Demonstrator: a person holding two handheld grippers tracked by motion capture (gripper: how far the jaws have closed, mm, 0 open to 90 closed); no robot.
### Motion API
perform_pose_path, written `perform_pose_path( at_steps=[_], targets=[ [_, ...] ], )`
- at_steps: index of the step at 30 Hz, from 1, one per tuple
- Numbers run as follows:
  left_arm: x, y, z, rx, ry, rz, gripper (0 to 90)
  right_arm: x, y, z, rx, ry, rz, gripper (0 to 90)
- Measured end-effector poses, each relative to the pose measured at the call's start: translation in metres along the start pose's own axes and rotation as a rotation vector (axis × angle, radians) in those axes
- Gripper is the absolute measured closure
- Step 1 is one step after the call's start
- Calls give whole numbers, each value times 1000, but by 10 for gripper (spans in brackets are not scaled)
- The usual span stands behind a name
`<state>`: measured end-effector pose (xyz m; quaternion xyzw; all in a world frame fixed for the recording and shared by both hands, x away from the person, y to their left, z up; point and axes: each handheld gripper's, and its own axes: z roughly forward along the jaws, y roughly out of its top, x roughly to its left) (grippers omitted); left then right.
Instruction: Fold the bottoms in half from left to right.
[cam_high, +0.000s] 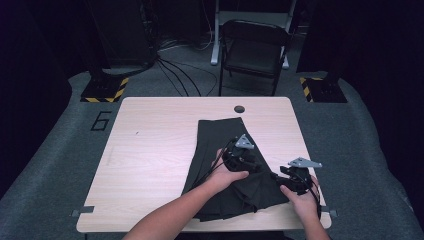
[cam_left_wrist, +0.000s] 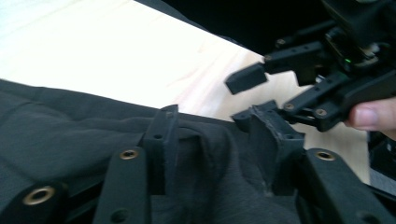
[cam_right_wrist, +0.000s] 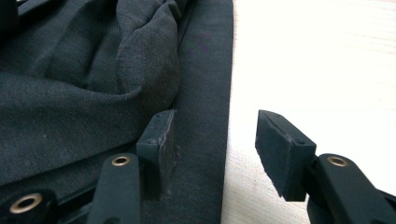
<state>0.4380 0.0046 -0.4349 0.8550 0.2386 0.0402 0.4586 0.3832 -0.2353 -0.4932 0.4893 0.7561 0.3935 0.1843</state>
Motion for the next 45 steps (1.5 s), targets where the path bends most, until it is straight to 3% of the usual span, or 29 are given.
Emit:
perform_pose_path(
  at_steps=[3,9,15,20,26,32,37,45],
  targets=[
    [6,2,-8,-21,16,-16,487,1,1,0,-1,0,-5,470],
    [16,0,-32,-42,73,4,468,9,7,-5,-28,8,-22,460],
    [37,-18,-50,-37,117,-45,473,25,16,-9,-38,44,-63,459],
    [50,-32,-54,-21,155,-77,479,46,29,-13,-59,111,-94,459],
    [66,-47,-59,-24,199,-120,479,79,40,-10,-45,191,-185,462],
    [75,-57,-64,-10,227,-136,480,103,46,1,-31,248,-204,454],
    [79,-64,-67,-13,236,-155,480,121,39,9,-9,237,-261,418],
    [83,-69,-71,-8,244,-158,480,129,29,22,19,215,-319,383]
  ],
)
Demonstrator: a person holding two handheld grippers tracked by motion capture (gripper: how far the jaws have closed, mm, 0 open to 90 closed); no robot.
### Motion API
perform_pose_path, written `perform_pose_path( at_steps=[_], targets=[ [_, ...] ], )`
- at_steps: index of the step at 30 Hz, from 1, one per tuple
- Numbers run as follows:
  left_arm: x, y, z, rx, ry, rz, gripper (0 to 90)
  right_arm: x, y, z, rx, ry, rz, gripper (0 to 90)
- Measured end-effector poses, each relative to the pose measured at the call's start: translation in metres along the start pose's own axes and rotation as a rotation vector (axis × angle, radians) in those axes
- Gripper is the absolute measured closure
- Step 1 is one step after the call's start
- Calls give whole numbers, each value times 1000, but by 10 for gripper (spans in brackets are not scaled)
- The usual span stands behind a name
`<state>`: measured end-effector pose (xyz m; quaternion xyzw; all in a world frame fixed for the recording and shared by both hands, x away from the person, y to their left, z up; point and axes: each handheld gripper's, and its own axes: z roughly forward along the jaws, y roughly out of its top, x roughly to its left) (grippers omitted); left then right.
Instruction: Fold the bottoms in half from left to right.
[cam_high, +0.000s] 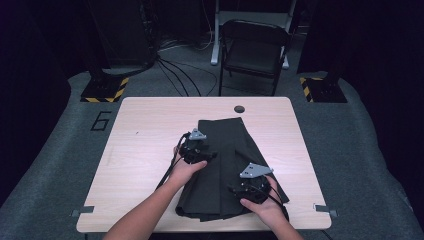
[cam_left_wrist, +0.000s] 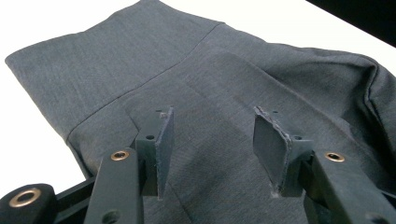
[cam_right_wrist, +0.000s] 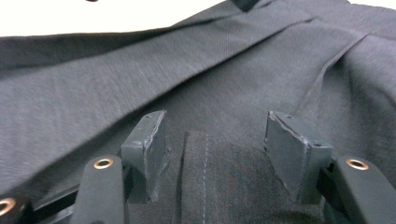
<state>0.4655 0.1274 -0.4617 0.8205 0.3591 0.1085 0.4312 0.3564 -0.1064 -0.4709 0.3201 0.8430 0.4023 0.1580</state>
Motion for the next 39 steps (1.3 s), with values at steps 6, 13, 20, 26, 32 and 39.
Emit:
perform_pose_path(
  at_steps=[6,13,20,26,32,39],
  targets=[
    [3,-6,2,13,3,-8,480,-3,-10,16,88,-15,-12,424],
    [6,-14,6,35,9,-17,480,2,-22,28,176,-35,-49,454],
    [10,-25,16,69,15,-34,477,4,-22,26,185,-39,-71,498],
    [14,-31,20,81,14,-38,476,4,-20,19,207,-42,-110,645],
    [16,-33,22,83,15,-51,476,-3,-16,3,208,-62,-111,823],
    [17,-32,21,92,13,-52,476,-11,-17,-35,143,-101,-54,841]
  ],
)
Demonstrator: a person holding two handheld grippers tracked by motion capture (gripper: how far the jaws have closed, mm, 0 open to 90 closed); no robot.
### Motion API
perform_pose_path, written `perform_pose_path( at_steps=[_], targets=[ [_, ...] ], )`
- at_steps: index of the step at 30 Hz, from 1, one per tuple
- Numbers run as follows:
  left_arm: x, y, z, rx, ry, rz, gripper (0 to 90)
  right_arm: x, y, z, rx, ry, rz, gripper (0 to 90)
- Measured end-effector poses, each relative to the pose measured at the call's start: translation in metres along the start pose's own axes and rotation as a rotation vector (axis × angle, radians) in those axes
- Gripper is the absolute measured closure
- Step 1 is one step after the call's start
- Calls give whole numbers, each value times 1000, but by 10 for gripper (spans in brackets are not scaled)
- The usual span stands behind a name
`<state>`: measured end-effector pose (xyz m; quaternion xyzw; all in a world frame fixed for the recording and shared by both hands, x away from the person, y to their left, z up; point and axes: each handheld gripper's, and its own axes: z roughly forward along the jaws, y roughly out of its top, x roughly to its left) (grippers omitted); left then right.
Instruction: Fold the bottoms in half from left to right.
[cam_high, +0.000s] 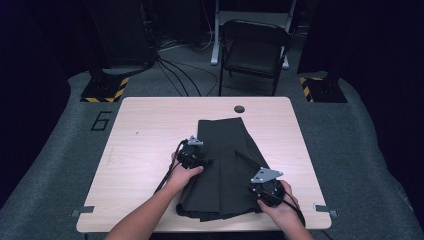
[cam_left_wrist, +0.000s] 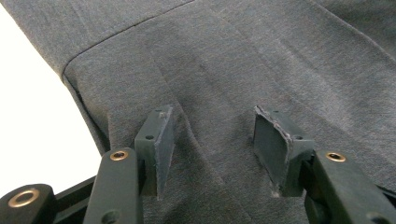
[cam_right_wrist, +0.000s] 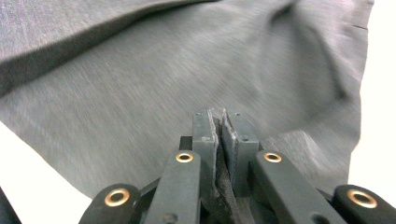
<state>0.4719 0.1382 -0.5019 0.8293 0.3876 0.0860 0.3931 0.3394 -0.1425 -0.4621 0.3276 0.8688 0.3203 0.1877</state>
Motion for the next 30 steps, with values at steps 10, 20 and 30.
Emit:
perform_pose_path(
  at_steps=[10,20,30],
  targets=[
    [1,11,-3,-15,19,13,484,-30,-53,-54,-61,-93,158,840],
    [-10,43,0,-51,12,51,483,-39,-49,-67,-148,-124,259,640],
    [-25,86,21,-62,0,94,477,-44,-42,-28,-117,-104,301,539]
  ],
)
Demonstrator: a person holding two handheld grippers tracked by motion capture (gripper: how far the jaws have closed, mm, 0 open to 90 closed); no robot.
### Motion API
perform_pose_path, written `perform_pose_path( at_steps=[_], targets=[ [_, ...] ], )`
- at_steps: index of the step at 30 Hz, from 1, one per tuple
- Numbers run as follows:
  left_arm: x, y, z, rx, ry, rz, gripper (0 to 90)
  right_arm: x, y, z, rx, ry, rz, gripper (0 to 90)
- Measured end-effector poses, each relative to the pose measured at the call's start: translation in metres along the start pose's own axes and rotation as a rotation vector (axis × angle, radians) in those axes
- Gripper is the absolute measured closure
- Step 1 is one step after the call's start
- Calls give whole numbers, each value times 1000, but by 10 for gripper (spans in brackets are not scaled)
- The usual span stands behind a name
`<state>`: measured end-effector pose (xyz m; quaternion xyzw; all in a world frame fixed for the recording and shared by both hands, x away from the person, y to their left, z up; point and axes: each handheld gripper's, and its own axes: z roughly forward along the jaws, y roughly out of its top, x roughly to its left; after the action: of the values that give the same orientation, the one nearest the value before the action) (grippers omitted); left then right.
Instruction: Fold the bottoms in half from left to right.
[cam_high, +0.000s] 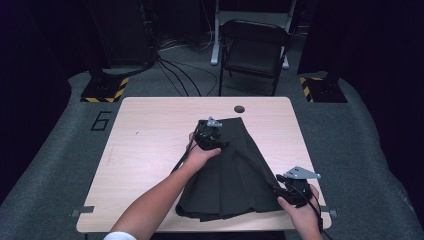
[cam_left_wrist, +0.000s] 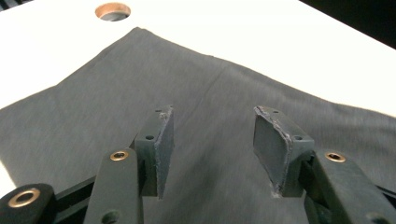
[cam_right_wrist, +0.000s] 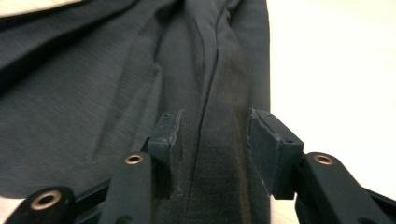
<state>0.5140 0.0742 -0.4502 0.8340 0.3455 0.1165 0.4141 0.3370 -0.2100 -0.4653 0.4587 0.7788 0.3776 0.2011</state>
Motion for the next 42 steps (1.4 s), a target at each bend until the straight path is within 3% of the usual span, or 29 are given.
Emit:
perform_pose_path(
  at_steps=[2,5,10,11,15,17,22,26,28,31,32,35,42],
  targets=[
    [-2,7,8,11,3,3,473,-1,-5,7,17,-6,13,515],
    [-5,14,21,3,13,-3,471,-2,-11,14,34,-18,-13,501],
    [-10,21,38,32,23,17,457,-2,-17,19,69,-3,-15,549],
    [-12,25,47,33,30,9,451,-2,-18,21,87,8,-12,656],
    [-16,31,64,61,50,17,431,-4,-19,20,105,34,-11,801],
    [-17,33,74,84,83,7,430,-5,-20,20,113,46,-8,838],
    [-18,31,95,115,95,-15,443,-4,-21,22,121,68,-11,850],
    [-19,30,101,117,102,-23,447,0,-20,24,128,61,-62,849],
    [-19,30,102,117,107,-12,456,1,-20,24,125,59,-66,848],
    [-18,28,104,112,93,-29,495,0,-20,23,126,59,-62,849],
    [-18,28,105,117,80,-30,589,-1,-20,22,120,59,-58,849],
    [-20,29,104,123,72,-33,726,-2,-19,21,115,61,-56,856],
    [-17,36,93,94,69,-35,799,0,-17,18,94,74,-43,862]
  ],
)
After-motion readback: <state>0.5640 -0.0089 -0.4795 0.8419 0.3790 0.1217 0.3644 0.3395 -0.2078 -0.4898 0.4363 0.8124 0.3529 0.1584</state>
